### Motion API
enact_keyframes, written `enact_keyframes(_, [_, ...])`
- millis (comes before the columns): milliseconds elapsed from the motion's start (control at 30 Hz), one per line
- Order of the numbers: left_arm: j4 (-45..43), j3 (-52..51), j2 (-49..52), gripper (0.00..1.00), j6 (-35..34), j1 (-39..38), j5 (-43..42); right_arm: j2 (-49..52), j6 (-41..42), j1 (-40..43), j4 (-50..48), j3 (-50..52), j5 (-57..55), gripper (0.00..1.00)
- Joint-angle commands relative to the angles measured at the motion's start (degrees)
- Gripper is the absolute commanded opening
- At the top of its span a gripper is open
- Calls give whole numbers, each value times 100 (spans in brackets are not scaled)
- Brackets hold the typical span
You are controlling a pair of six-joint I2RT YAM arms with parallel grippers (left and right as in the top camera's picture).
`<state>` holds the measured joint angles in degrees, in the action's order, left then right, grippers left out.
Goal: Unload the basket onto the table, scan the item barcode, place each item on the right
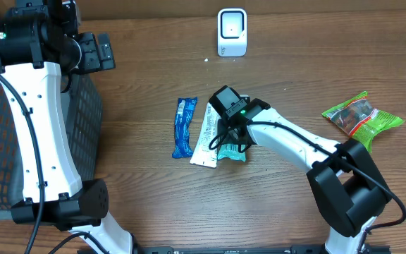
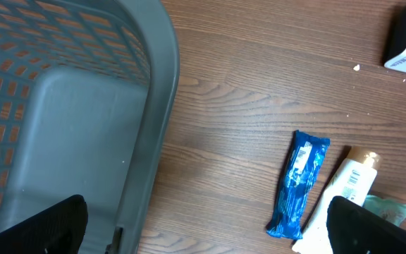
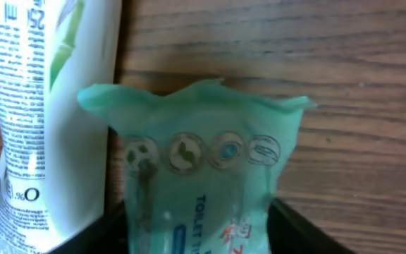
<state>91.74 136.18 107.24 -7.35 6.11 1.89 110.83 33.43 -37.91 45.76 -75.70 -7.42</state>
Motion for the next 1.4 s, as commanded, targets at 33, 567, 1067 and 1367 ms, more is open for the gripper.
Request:
enact_keyframes(33, [-11, 101, -162, 100, -50, -28, -44, 42, 0, 9, -37, -87, -160, 46])
enact_keyframes(567, [-9, 101, -162, 100, -50, -28, -44, -304, -1056, 275, 927, -1071, 1952, 4])
enact_keyframes(1067, [-9, 101, -162, 100, -50, -28, -44, 732, -2577, 2201, 101, 221, 5654, 4])
enact_keyframes(1367, [-11, 101, -162, 100, -50, -28, -44, 973, -2179, 3088, 111, 208, 4019, 23])
